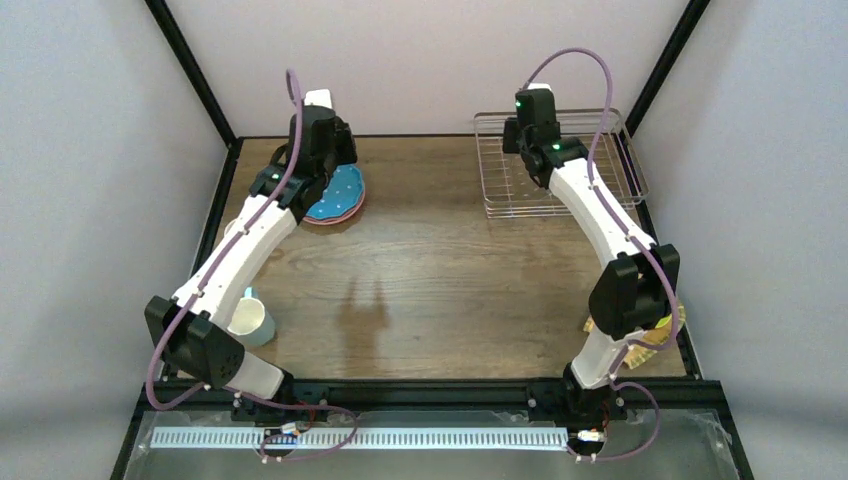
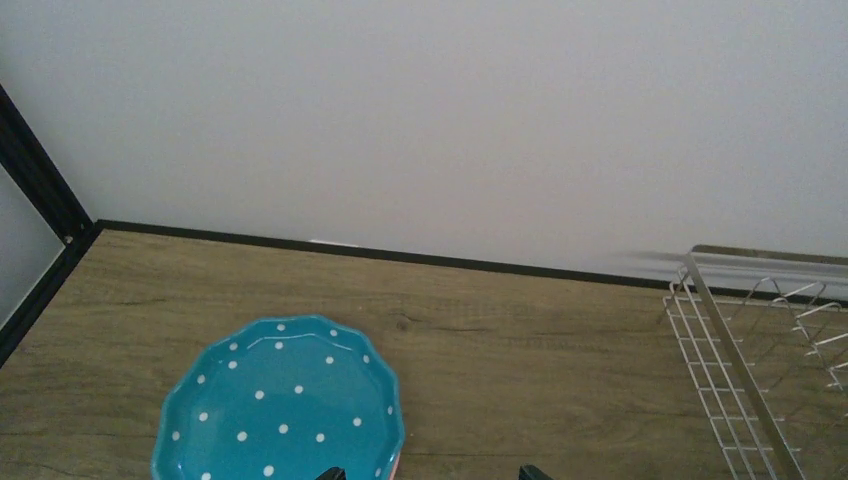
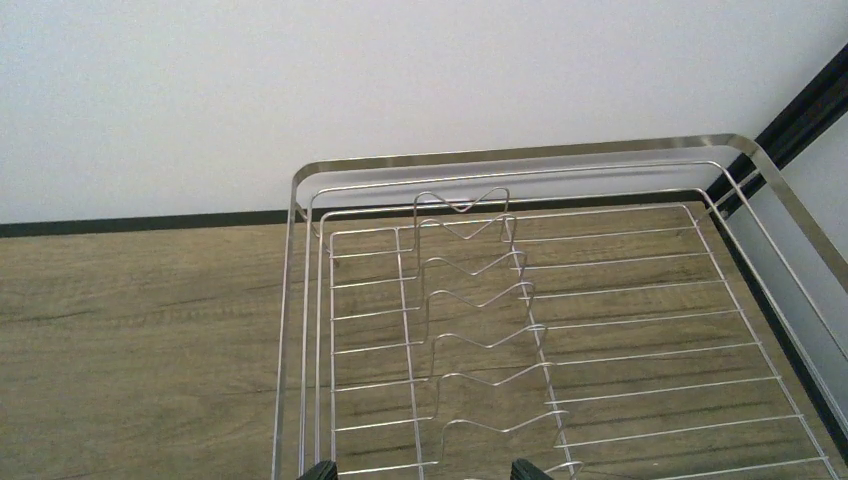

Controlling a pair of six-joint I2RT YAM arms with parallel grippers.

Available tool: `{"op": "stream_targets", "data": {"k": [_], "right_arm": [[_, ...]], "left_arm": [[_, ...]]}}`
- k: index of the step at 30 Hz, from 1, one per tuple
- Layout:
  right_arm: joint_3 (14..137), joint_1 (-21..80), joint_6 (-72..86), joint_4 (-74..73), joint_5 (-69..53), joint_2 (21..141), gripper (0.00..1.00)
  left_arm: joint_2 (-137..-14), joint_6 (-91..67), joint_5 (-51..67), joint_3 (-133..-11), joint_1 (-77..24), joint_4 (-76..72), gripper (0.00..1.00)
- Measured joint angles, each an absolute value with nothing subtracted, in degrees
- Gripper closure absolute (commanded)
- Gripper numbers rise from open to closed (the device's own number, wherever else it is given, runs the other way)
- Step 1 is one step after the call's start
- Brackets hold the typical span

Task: Load the mixed dishes into the dish rack
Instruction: Move the dish rack to the center of the board.

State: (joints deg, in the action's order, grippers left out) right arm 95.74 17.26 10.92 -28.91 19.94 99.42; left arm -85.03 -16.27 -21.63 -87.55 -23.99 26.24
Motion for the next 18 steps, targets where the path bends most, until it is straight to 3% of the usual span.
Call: {"op": "stream_targets", "data": {"k": [8, 18], "right_arm": [[96.03, 17.63, 7.42, -28.97, 17.72, 99.98, 0.01], [107.11, 17.67, 5.96, -32.64, 11.84, 111.57, 0.11]], "left_arm": [[-84.64, -16.93, -20.05, -85.71, -24.77, 26.15, 0.00], [-84.01, -19.53, -18.96, -82.21, -25.47, 25.85, 0.00]]}}
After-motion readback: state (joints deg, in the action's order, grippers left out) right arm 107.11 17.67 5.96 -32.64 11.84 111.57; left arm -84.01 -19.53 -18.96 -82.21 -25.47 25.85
